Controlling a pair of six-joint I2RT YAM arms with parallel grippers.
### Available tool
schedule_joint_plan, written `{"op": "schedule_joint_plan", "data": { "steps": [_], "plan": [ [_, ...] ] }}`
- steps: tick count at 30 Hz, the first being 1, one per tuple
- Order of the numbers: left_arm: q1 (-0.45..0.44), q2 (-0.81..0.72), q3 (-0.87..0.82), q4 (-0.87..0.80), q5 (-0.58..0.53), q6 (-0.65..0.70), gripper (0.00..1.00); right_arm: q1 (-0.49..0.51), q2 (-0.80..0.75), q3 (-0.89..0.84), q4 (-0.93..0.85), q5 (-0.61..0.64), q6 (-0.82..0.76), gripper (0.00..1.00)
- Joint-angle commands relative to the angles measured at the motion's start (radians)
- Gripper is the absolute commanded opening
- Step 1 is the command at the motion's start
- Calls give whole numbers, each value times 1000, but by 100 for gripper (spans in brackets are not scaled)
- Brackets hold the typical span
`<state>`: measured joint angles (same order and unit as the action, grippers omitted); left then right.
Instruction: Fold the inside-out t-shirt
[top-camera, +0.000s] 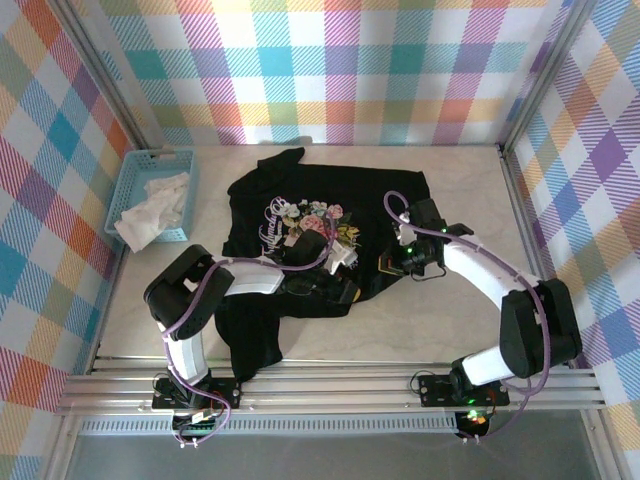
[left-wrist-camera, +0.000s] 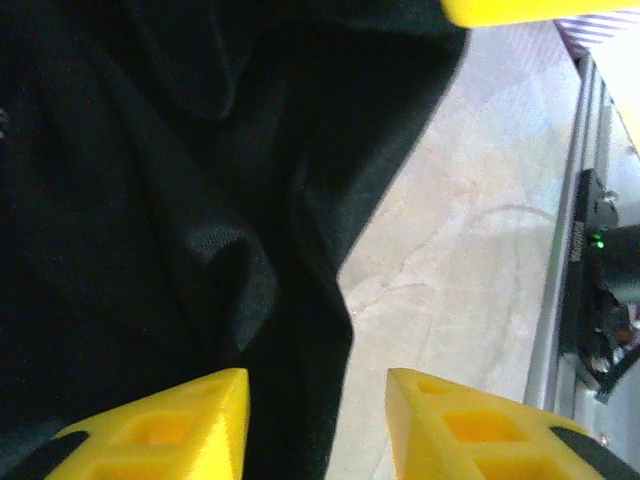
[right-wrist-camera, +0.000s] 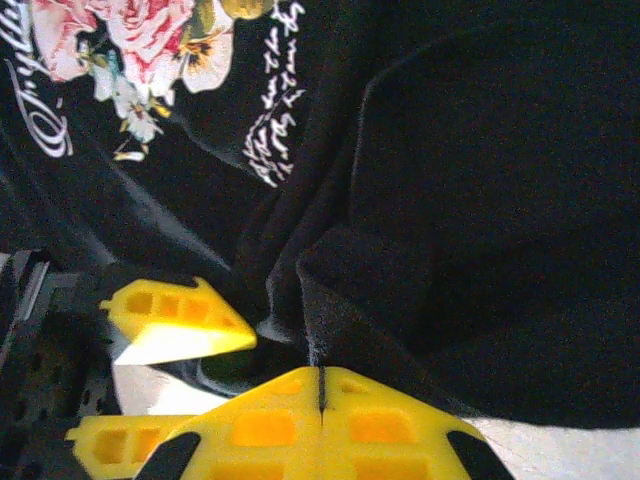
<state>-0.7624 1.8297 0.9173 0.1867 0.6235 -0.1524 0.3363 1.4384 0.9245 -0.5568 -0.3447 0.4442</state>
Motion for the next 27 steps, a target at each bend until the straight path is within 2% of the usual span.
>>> {"op": "schedule_joint_plan", "data": {
  "steps": [1,7,11,14,20,25,27],
  "plan": [
    [-55,-25,50,16,-94,71,47,-21,-35,-1,3,-68,35,0],
    [-107,54,143,58,-170,89,50,-51,-44,-9,-8,-98,41,0],
    [-109,82,159,113,-186,77,47,-56,-44,-12,-8,-103,41,0],
    [-109,98,161,120,-163,79,37,-61,-46,-12,-8,-103,44,0],
    [-110,88,106,202,-155,71,8,-65,-46,-19,0,-96,59,0],
    [-109,86,87,238,-149,73,0,-66,-57,-33,6,-74,77,0],
    [-110,87,80,248,-146,74,0,-66,-64,-38,9,-67,83,5]
  ]
}}
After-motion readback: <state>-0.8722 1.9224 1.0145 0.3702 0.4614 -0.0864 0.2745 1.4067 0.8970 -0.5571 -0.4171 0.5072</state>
